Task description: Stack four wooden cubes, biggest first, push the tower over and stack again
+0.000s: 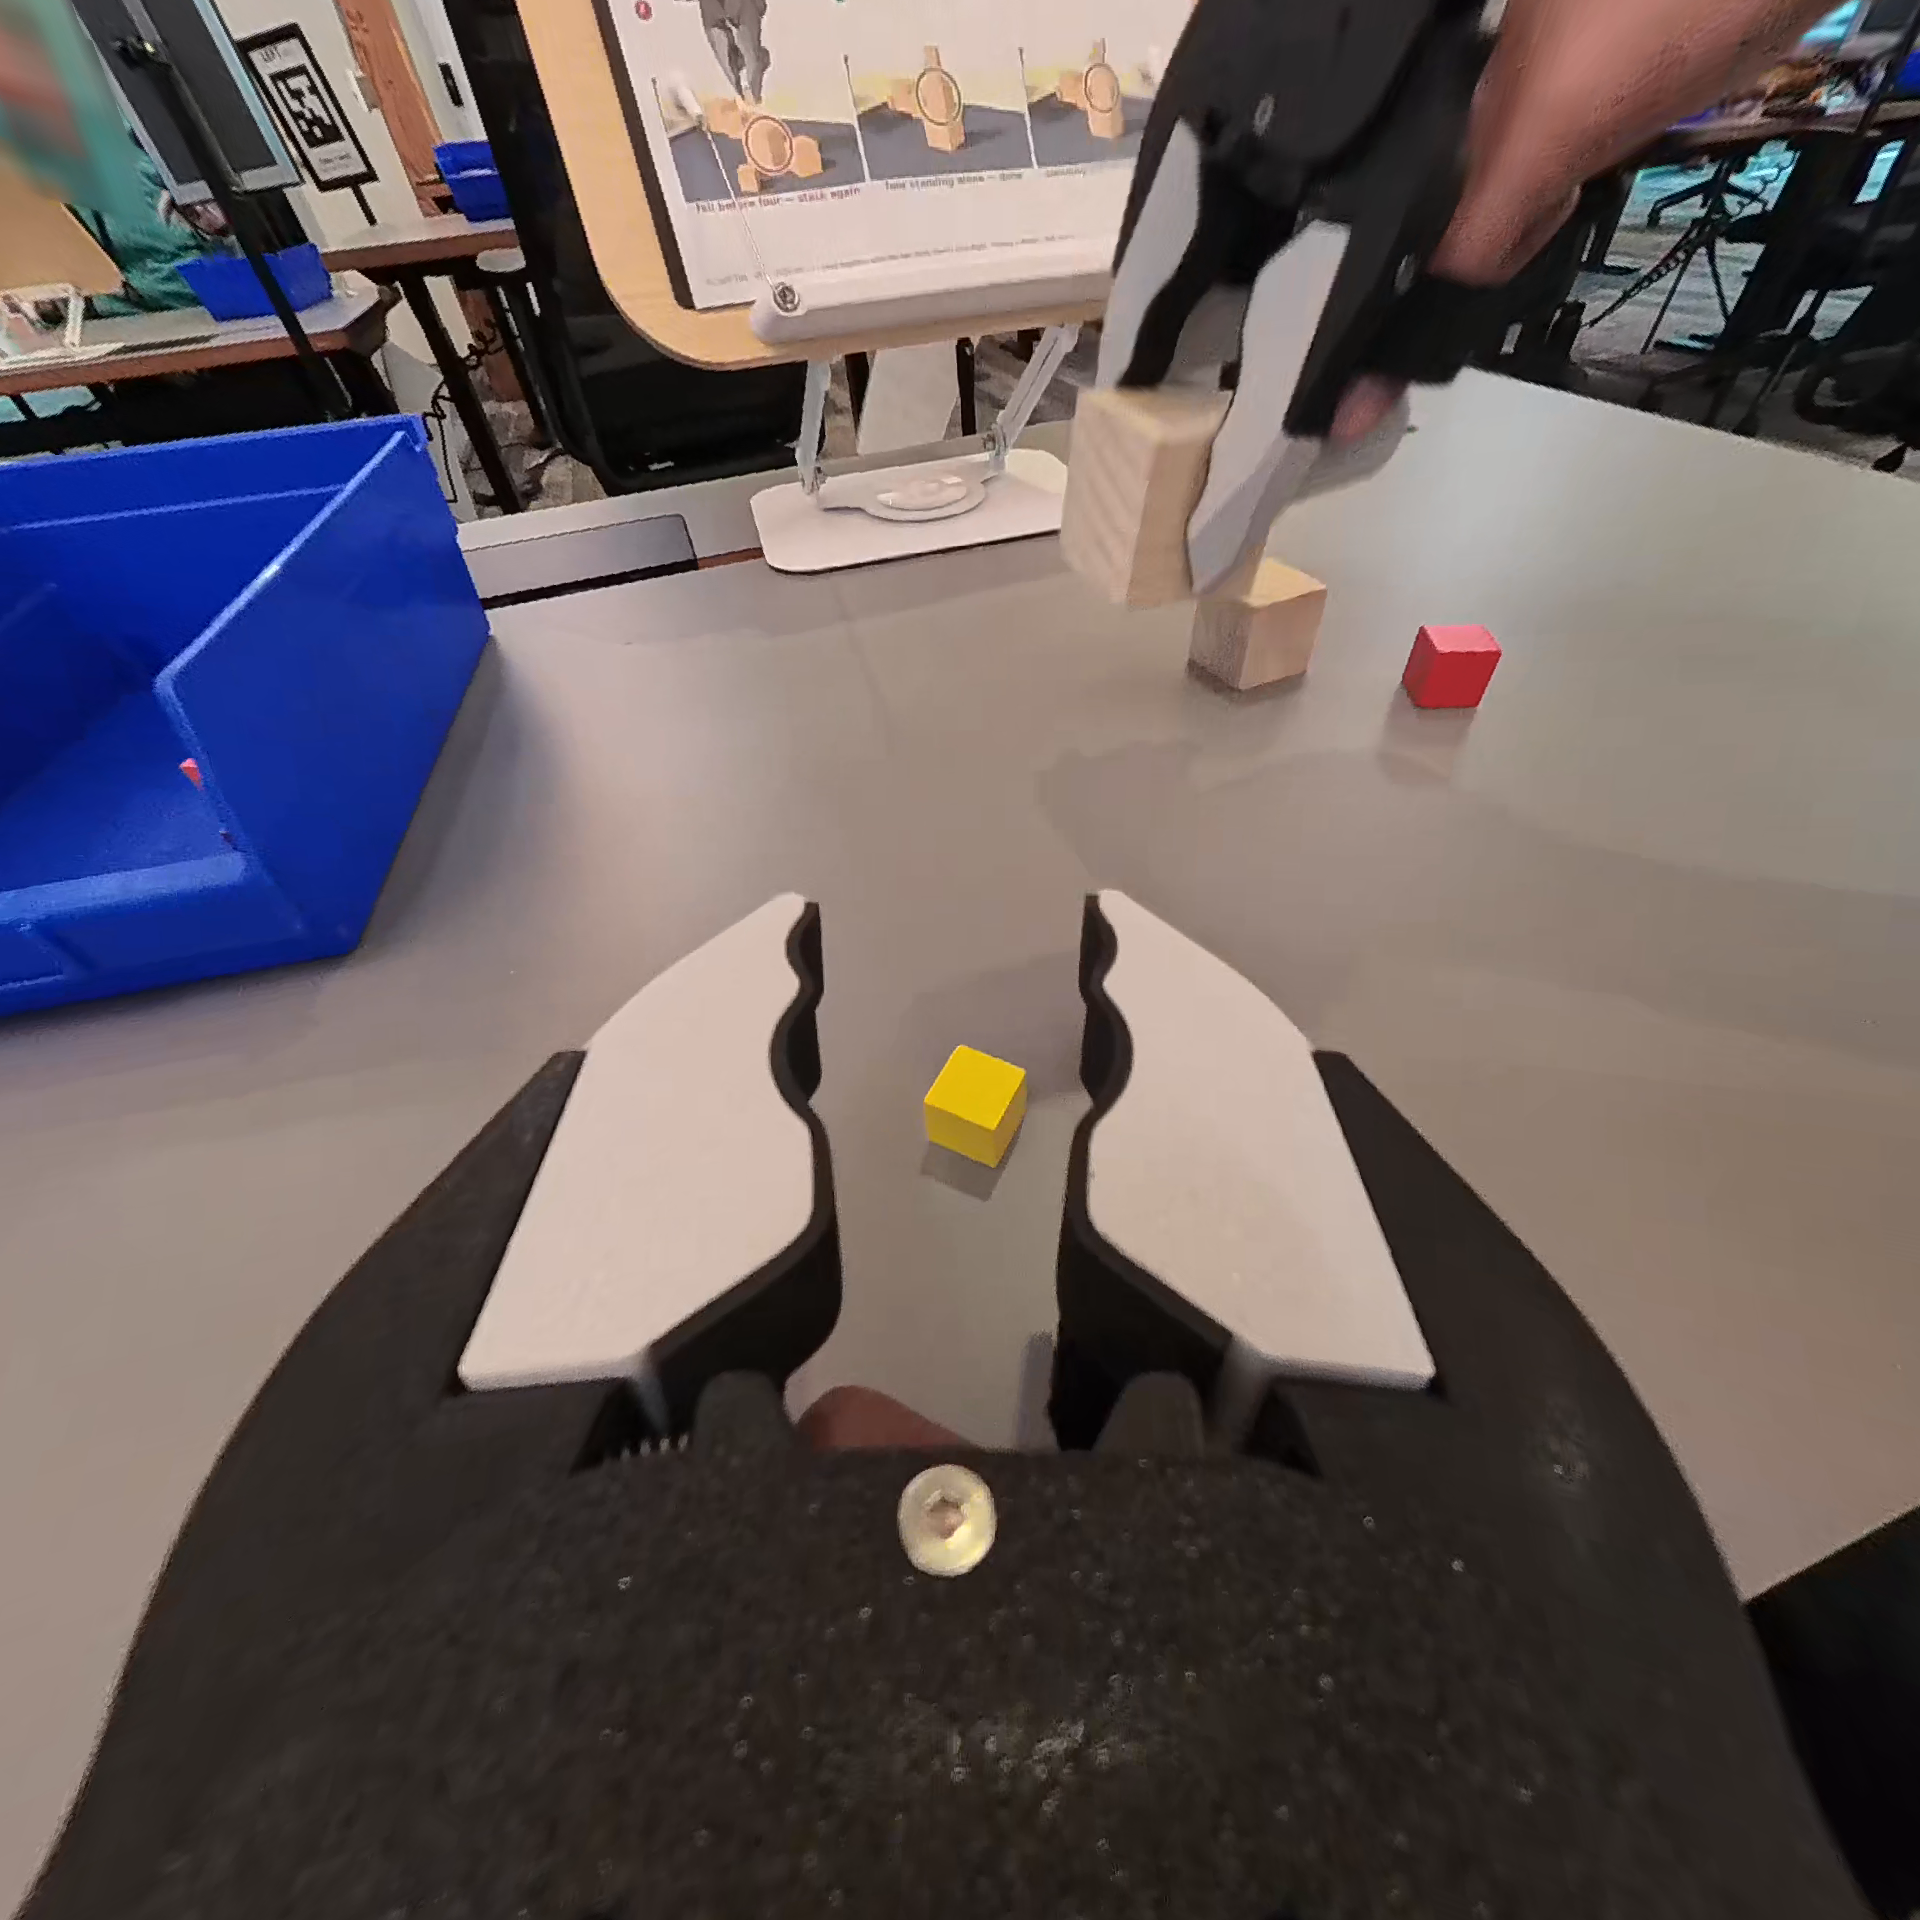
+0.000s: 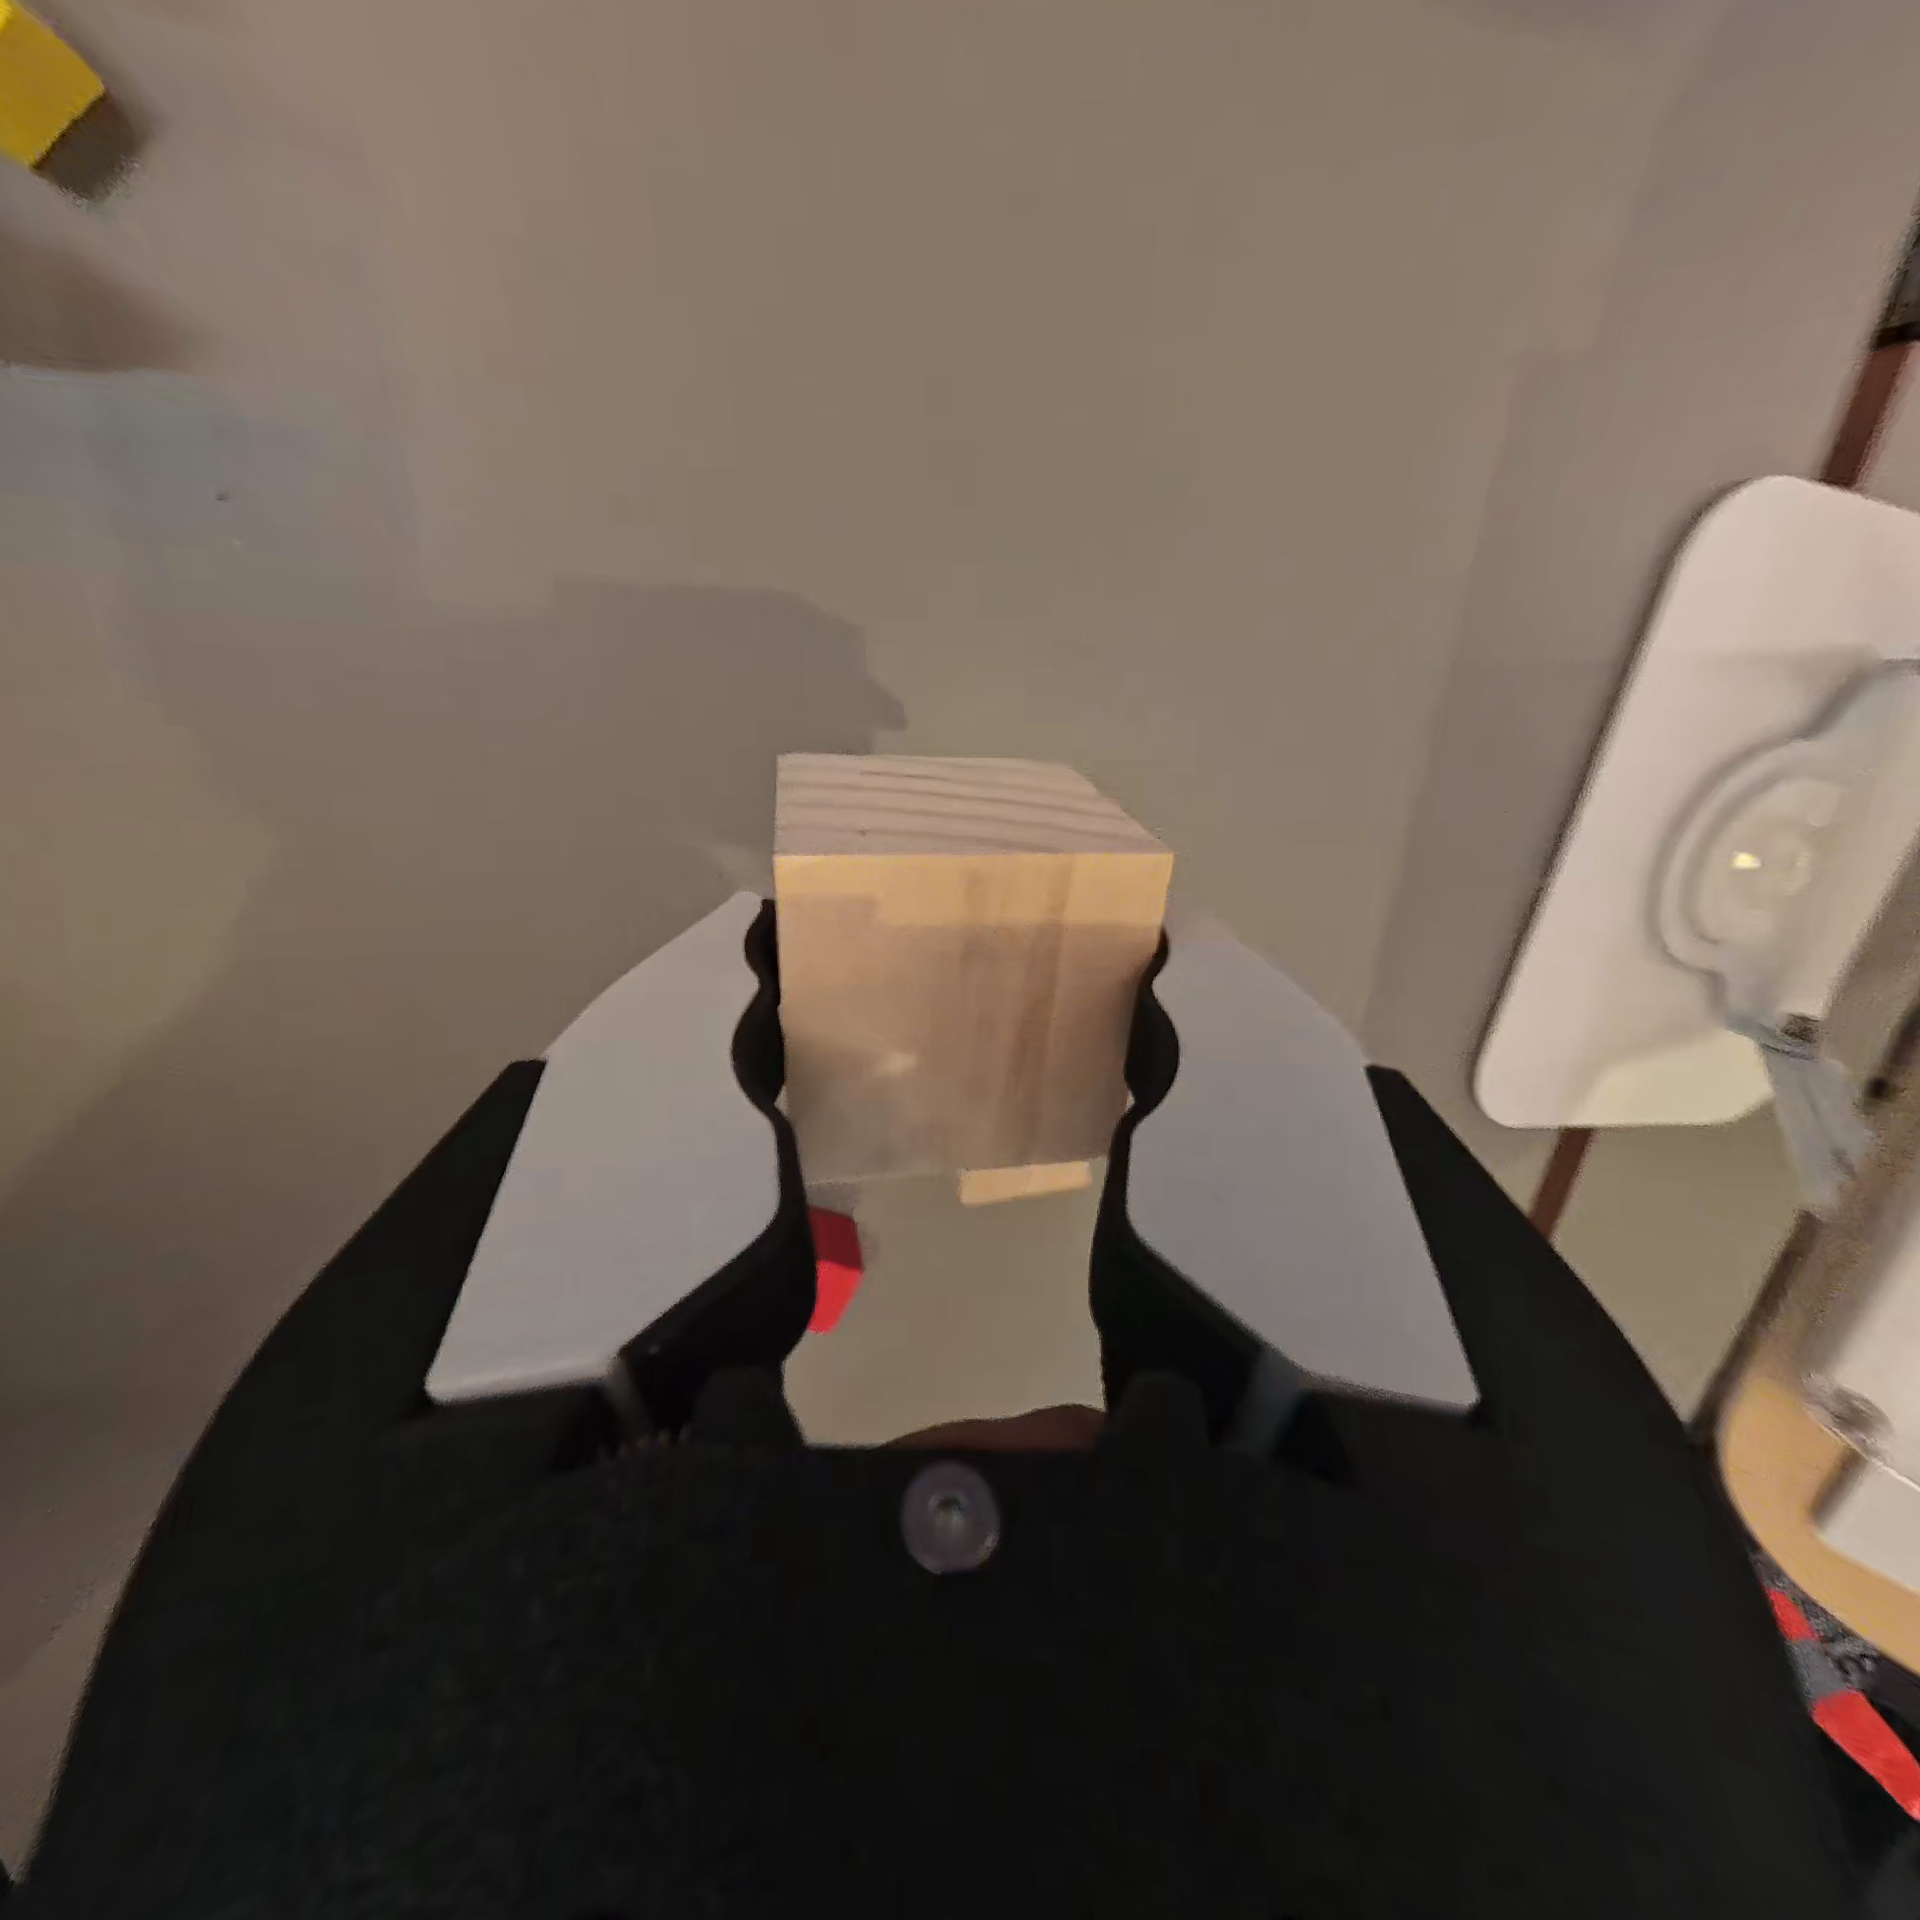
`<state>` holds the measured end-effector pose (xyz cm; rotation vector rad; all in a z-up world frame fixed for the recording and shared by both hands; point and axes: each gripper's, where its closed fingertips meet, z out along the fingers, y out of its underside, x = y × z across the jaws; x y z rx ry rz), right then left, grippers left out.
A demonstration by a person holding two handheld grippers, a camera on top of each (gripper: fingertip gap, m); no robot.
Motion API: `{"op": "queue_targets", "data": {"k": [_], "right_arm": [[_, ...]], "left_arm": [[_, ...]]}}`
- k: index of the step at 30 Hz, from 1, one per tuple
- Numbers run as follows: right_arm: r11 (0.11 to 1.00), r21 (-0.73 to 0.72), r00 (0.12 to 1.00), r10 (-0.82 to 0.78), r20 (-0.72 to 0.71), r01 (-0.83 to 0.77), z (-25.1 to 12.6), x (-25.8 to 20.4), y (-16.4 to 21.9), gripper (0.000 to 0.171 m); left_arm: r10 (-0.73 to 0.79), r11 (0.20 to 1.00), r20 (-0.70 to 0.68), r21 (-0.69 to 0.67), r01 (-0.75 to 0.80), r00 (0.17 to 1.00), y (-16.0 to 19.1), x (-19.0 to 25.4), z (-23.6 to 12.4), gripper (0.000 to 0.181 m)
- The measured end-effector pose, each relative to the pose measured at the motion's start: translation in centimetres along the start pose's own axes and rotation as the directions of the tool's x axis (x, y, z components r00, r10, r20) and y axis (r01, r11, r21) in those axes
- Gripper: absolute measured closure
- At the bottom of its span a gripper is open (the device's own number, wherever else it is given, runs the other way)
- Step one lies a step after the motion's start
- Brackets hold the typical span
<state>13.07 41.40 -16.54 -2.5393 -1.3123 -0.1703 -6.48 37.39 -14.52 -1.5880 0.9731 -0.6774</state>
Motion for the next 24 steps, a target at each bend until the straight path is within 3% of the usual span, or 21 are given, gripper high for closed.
{"op": "queue_targets", "data": {"k": [6, 14, 16, 19, 24], "right_arm": [[1.000, -0.011, 0.999, 0.021, 0.039, -0.021, 3.9, -2.8, 0.4, 0.107], [0.999, -0.007, 0.999, -0.034, 0.023, 0.034, 5.6, -4.2, 0.4, 0.106], [0.999, 0.040, 1.000, -0.014, -0.022, 0.015, 4.3, -4.0, 0.5, 0.092], [0.973, 0.218, 0.990, 0.096, -0.105, -0.071, 0.0, -4.4, 1.3, 0.091], [0.784, 0.567, 0.881, 0.428, -0.202, -0.251, -5.8, -7.1, 6.9, 0.101]], "left_arm": [[0.011, 0.999, -0.015, -0.038, -0.011, 1.000, 0.9, 0.6, 0.3, 0.134], [0.064, 0.996, -0.025, -0.064, -0.065, 0.998, 1.3, 1.6, 0.5, 0.134], [0.071, 0.995, -0.029, -0.068, -0.073, 0.997, 1.4, 1.8, 0.5, 0.133], [0.086, 0.994, -0.040, -0.070, -0.088, 0.996, 1.4, 2.1, 0.5, 0.133], [0.090, 0.994, -0.041, -0.055, -0.092, 0.995, 1.3, 1.8, 0.4, 0.134]]}}
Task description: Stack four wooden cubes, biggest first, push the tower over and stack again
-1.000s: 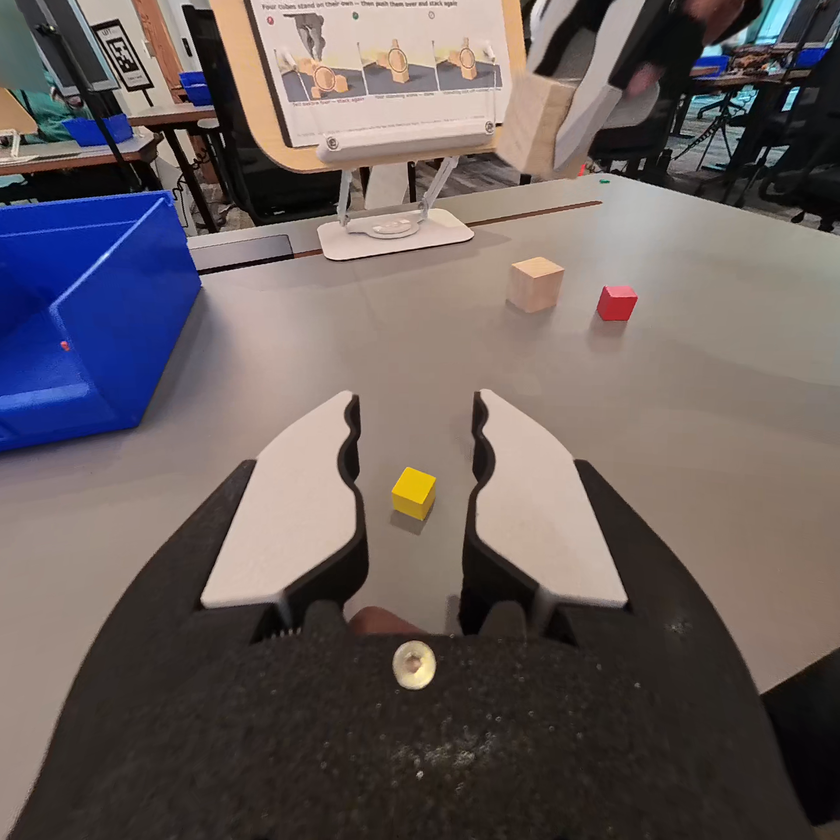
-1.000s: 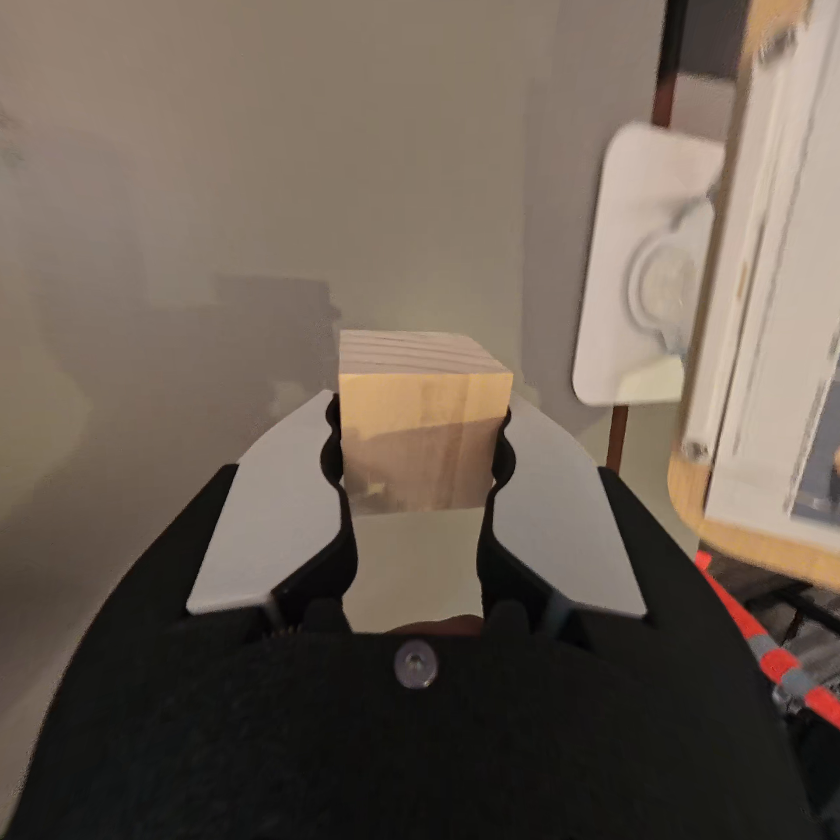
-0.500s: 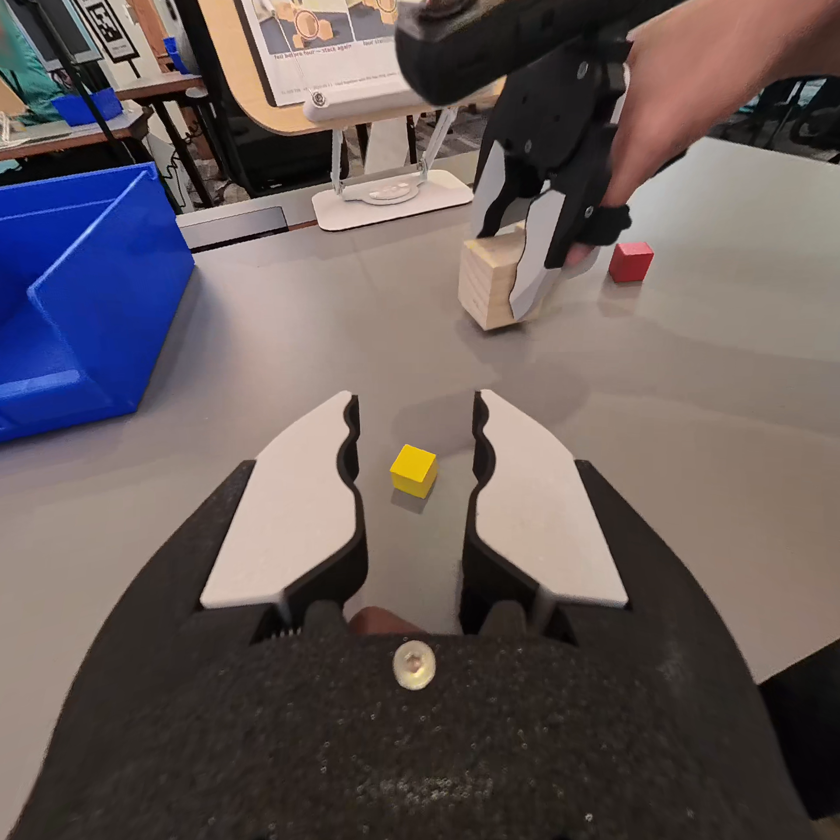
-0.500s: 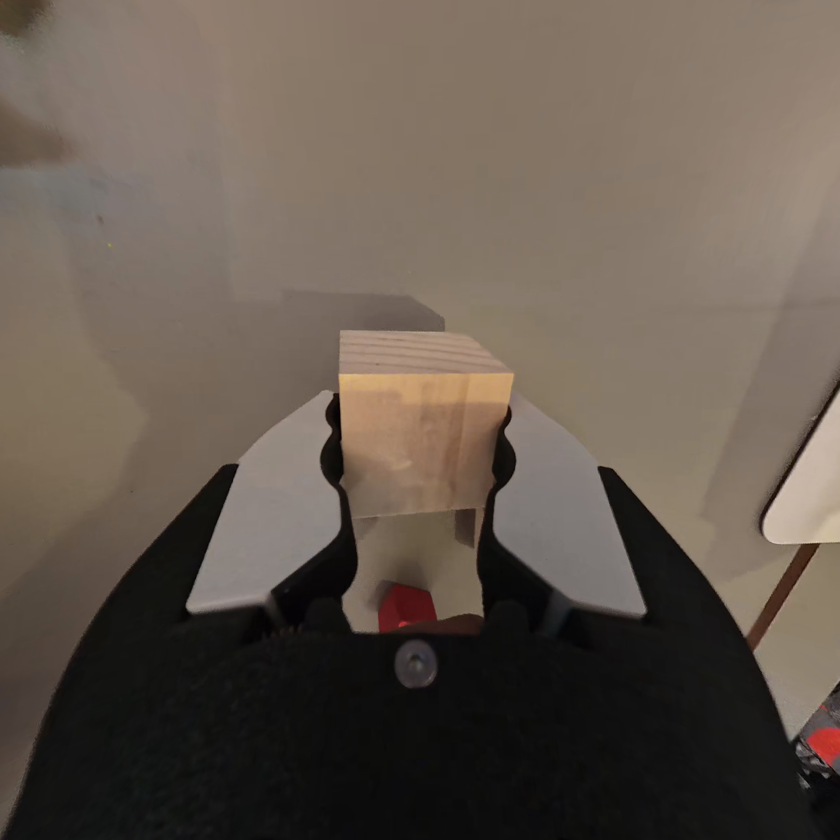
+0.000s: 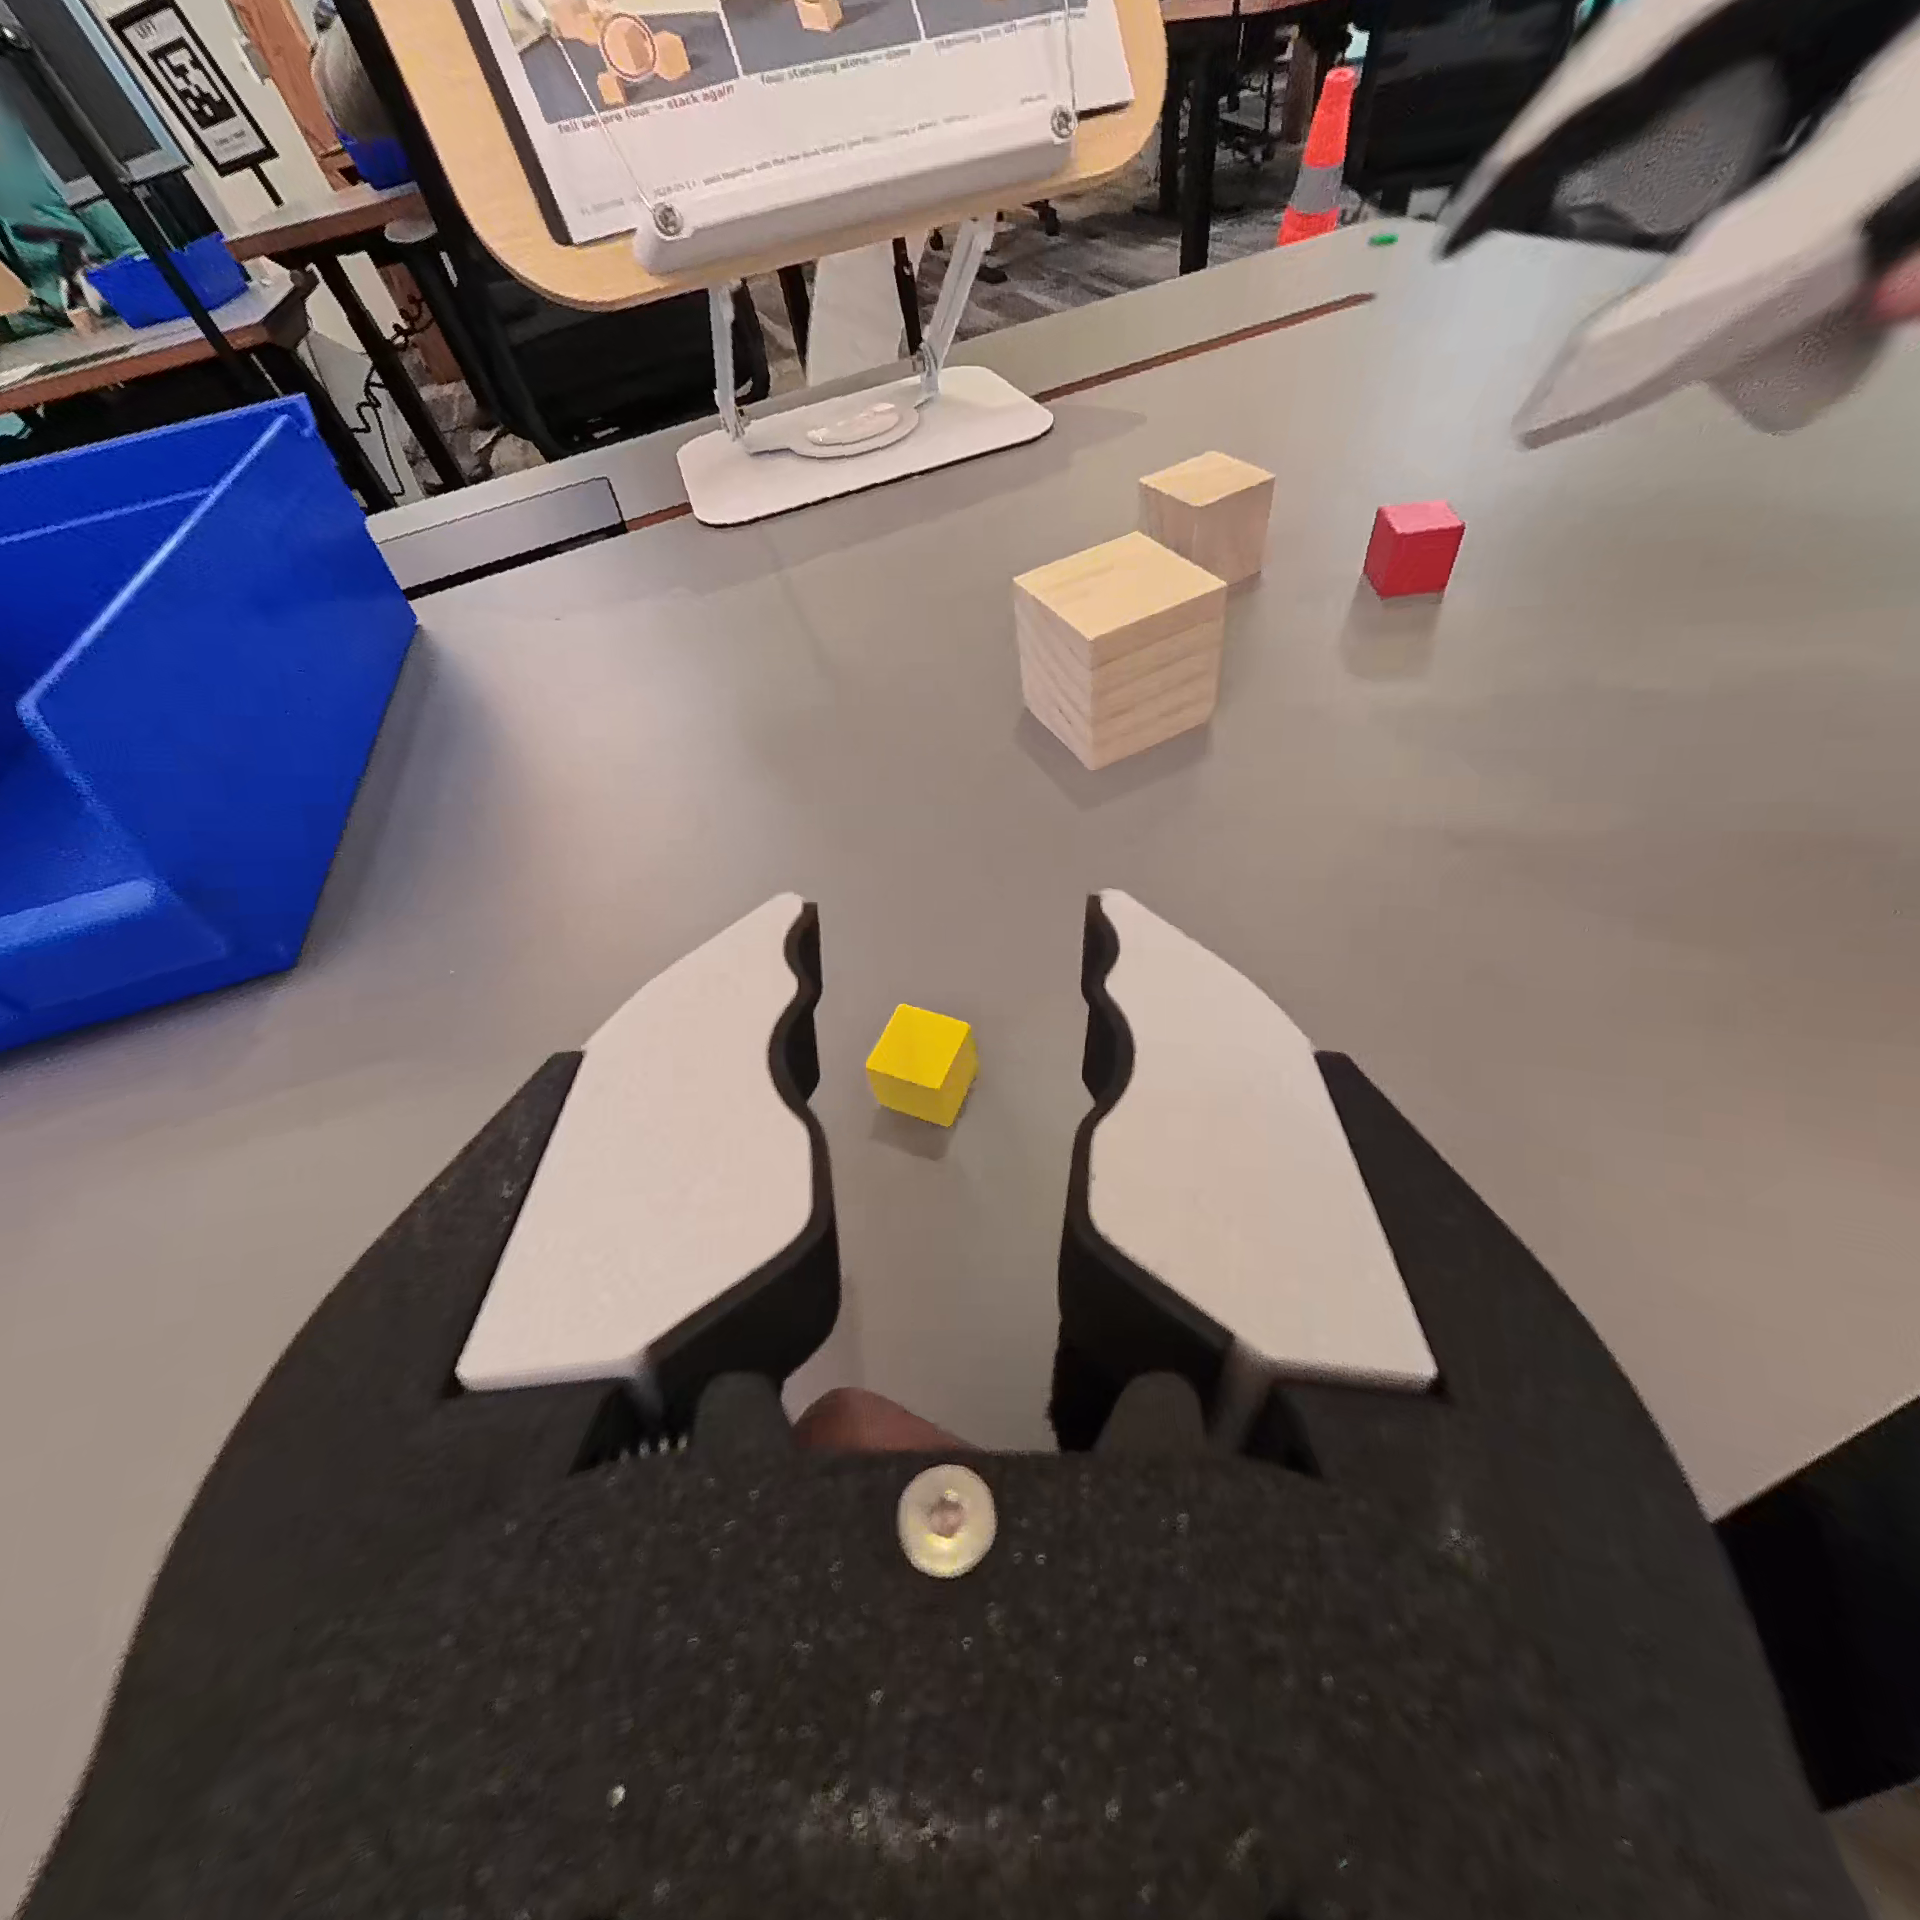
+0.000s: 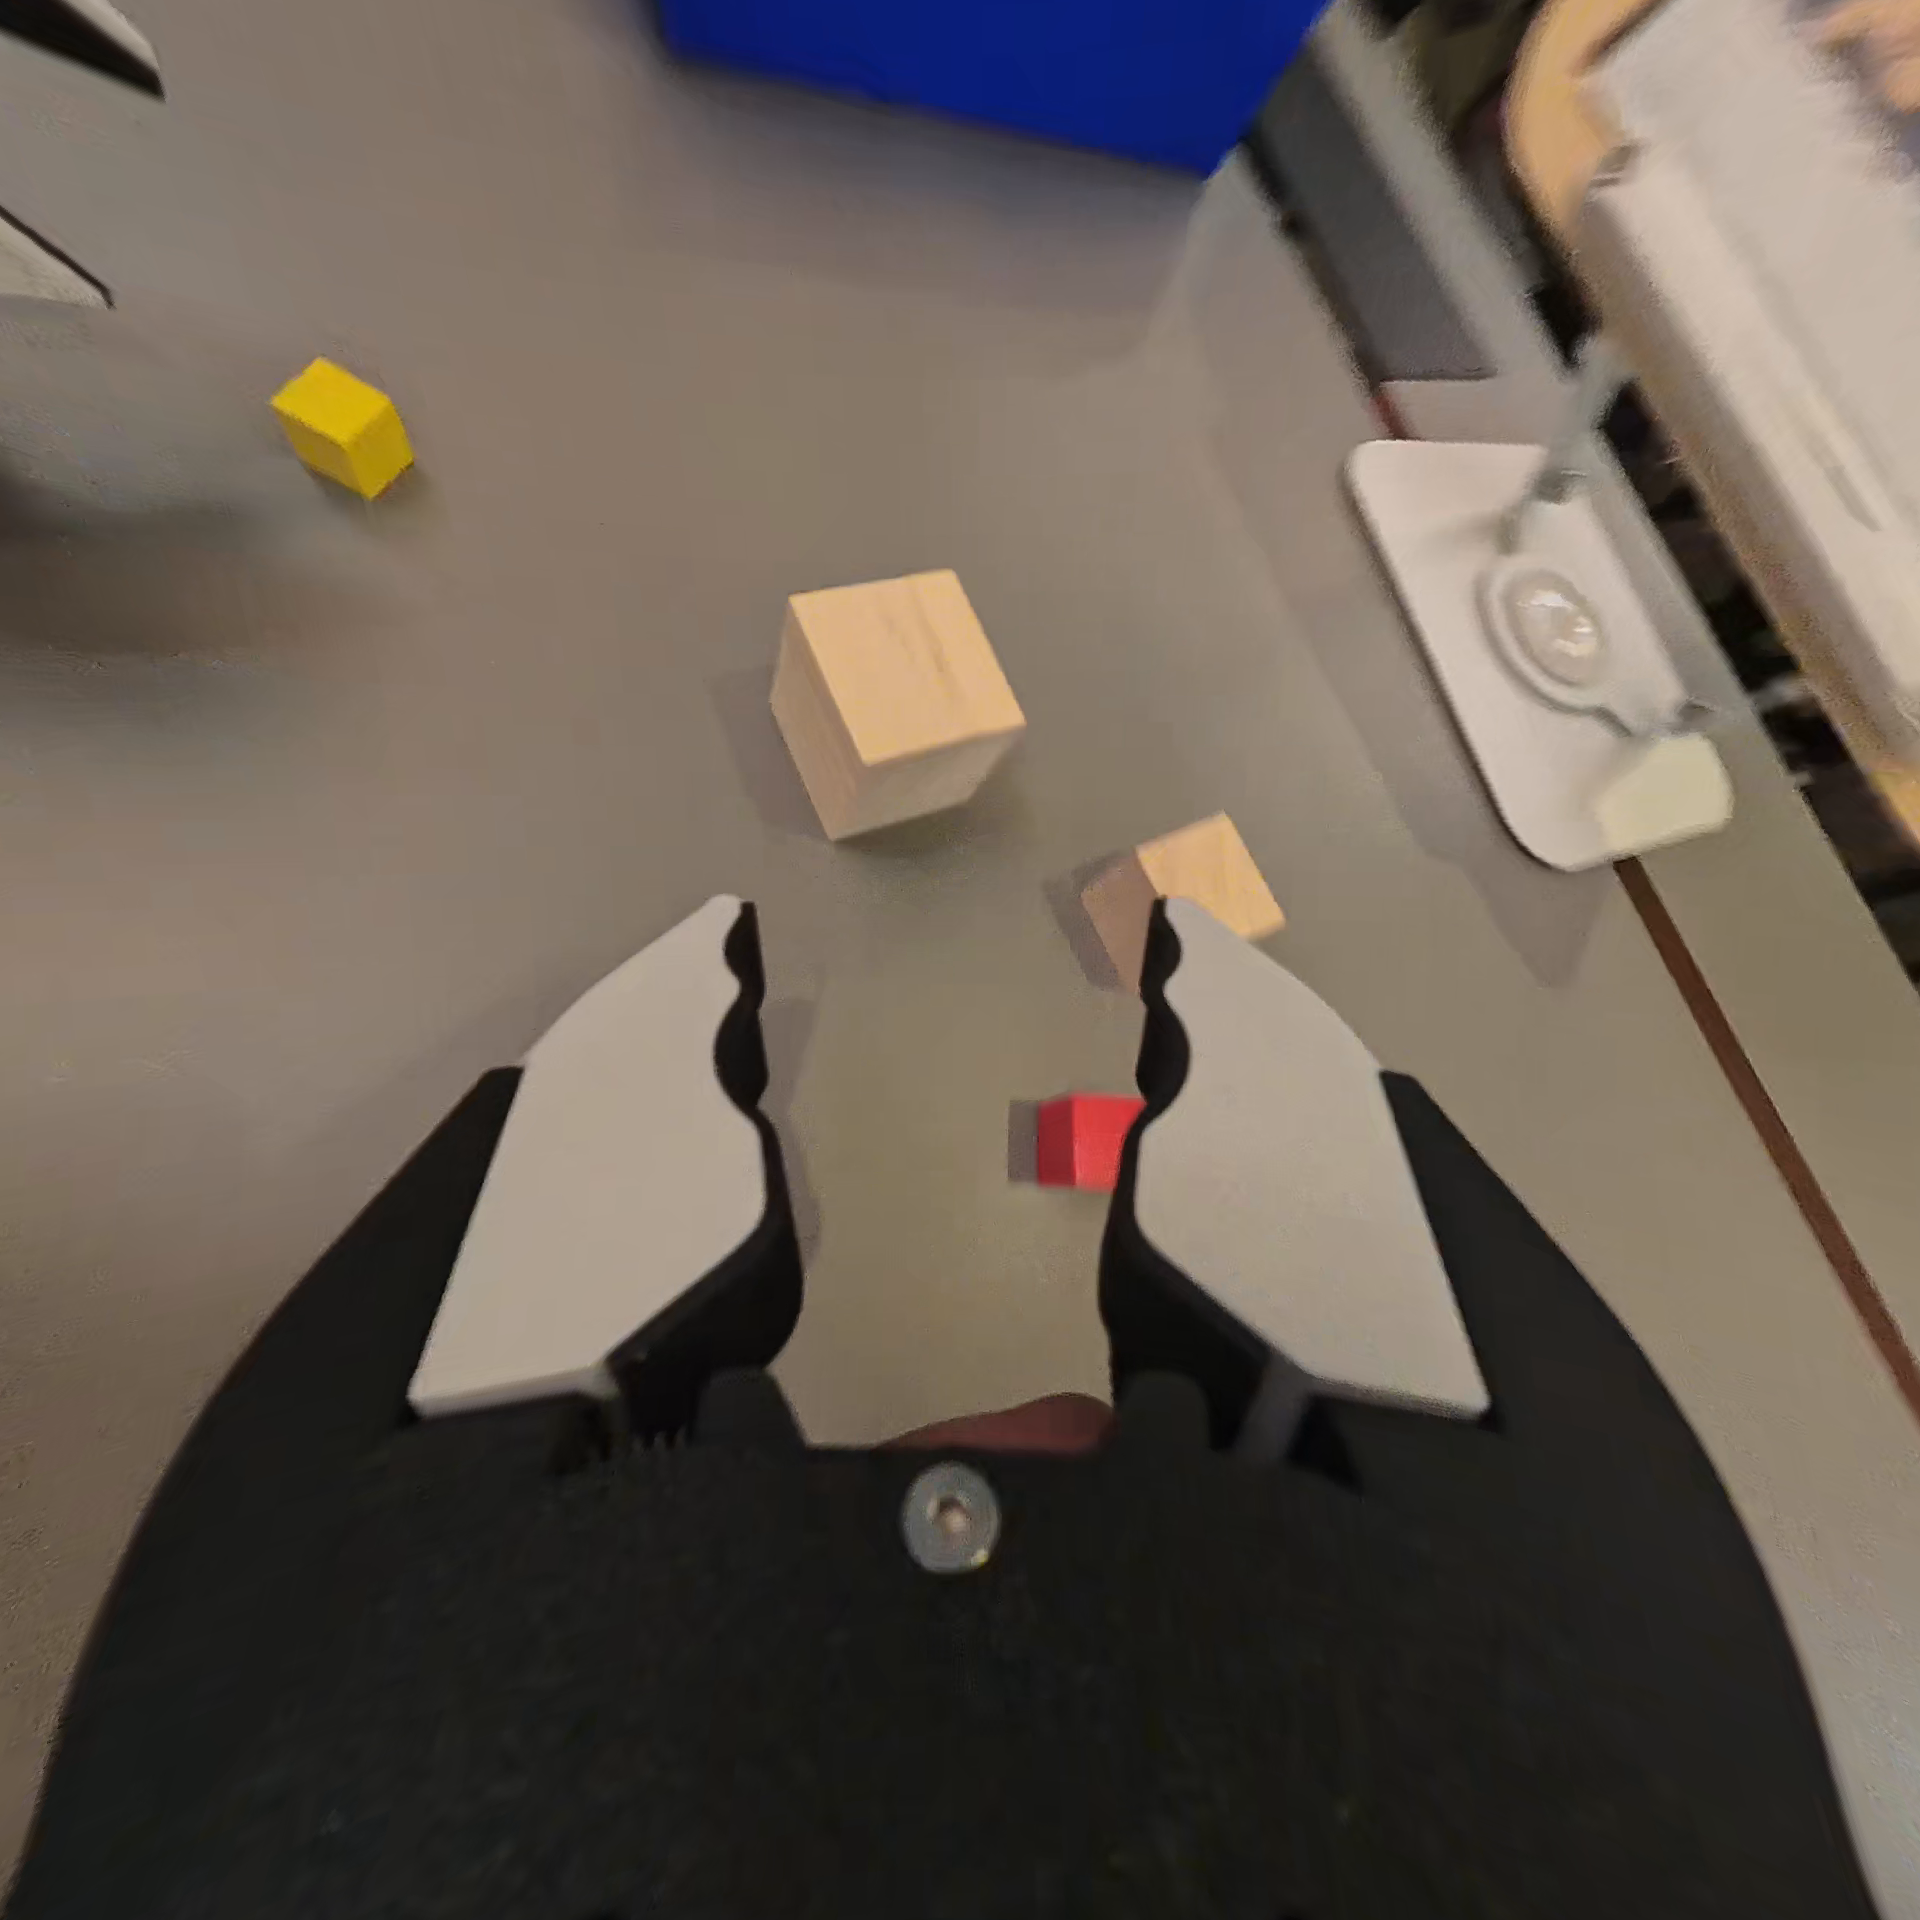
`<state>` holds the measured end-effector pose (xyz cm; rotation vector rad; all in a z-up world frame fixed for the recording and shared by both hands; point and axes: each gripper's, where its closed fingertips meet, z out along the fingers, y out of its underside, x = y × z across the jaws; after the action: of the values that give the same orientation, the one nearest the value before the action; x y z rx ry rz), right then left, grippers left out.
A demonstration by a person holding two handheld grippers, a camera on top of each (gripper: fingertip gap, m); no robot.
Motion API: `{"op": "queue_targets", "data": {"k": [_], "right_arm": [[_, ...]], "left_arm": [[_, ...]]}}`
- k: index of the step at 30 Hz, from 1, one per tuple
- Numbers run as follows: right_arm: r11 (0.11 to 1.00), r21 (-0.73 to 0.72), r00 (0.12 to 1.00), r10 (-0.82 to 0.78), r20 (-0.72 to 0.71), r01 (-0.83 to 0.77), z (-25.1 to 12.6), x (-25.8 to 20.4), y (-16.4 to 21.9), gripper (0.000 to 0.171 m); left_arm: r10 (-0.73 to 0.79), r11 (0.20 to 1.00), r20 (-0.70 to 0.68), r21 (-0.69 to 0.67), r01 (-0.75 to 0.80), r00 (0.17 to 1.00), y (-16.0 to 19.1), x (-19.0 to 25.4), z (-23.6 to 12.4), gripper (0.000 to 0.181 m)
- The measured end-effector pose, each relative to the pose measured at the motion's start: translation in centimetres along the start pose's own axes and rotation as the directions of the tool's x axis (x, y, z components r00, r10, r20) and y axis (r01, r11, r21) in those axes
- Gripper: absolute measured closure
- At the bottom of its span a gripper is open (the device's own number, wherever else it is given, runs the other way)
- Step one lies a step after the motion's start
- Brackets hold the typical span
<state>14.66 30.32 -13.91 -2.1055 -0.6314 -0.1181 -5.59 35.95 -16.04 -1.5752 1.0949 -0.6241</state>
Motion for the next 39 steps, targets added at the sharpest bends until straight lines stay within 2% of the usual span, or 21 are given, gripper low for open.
{"op": "queue_targets", "data": {"k": [3, 5, 7, 11, 14, 21, 25, 27, 30, 34, 37, 39], "right_arm": [[0.998, 0.038, 0.991, 0.063, -0.116, -0.059, -2.6, 0.6, 3.2, 0.103], [0.997, 0.040, 0.993, 0.062, -0.103, -0.059, -3.1, 1.0, 4.0, 0.107], [1.000, -0.019, 0.997, -0.012, -0.077, 0.011, -2.4, 2.4, 3.9, 0.104], [0.962, -0.169, 0.972, -0.195, 0.128, 0.216, 1.8, 4.6, 2.7, 0.109], [0.905, -0.269, 0.932, -0.266, 0.248, 0.330, 5.5, 6.6, 2.5, 0.110], [0.725, -0.486, 0.849, -0.263, 0.459, 0.488, 9.8, 8.1, 5.6, 0.107], [0.715, -0.495, 0.835, -0.232, 0.499, 0.495, 11.2, 6.9, 6.6, 0.112], [0.712, -0.491, 0.830, -0.236, 0.506, 0.501, 11.7, 6.5, 6.9, 0.125], [0.724, -0.492, 0.846, -0.242, 0.475, 0.483, 11.4, 6.8, 5.9, 0.125], [0.783, -0.452, 0.880, -0.244, 0.408, 0.427, 9.0, 6.1, 0.8, 0.125], [0.818, -0.421, 0.885, -0.210, 0.415, 0.392, 7.2, 3.4, -3.4, 0.125], [0.811, -0.416, 0.873, -0.218, 0.437, 0.411, 6.9, 1.5, -4.6, 0.125]], "left_arm": [[-0.035, 0.999, 0.009, 0.018, 0.035, 0.999, -0.3, -0.7, 0.2, 0.134], [-0.070, 0.997, 0.010, 0.019, 0.070, 0.997, -0.2, -1.1, 0.4, 0.135], [-0.094, 0.996, 0.009, 0.006, 0.094, 0.995, 0.0, -1.3, 0.6, 0.135], [-0.102, 0.995, 0.010, 0.014, 0.102, 0.995, -0.3, -1.3, 0.5, 0.135], [-0.088, 0.996, 0.022, 0.015, 0.088, 0.996, 0.0, -1.3, 0.2, 0.136], [-0.038, 0.999, 0.026, 0.014, 0.037, 0.999, 0.1, -0.9, 0.0, 0.136], [-0.001, 1.000, 0.025, 0.022, 0.001, 1.000, 0.1, -0.6, -0.2, 0.136], [0.005, 1.000, 0.024, 0.023, -0.005, 1.000, 0.1, -0.6, -0.2, 0.136], [-0.001, 1.000, 0.013, 0.024, 0.001, 1.000, 0.1, -0.5, -0.2, 0.136], [-0.013, 1.000, 0.009, 0.028, 0.013, 1.000, 0.0, -0.6, -0.3, 0.136], [-0.015, 1.000, 0.006, 0.023, 0.014, 1.000, 0.1, -0.6, -0.2, 0.136], [-0.011, 1.000, 0.008, 0.023, 0.011, 1.000, 0.1, -0.5, -0.3, 0.136]]}}
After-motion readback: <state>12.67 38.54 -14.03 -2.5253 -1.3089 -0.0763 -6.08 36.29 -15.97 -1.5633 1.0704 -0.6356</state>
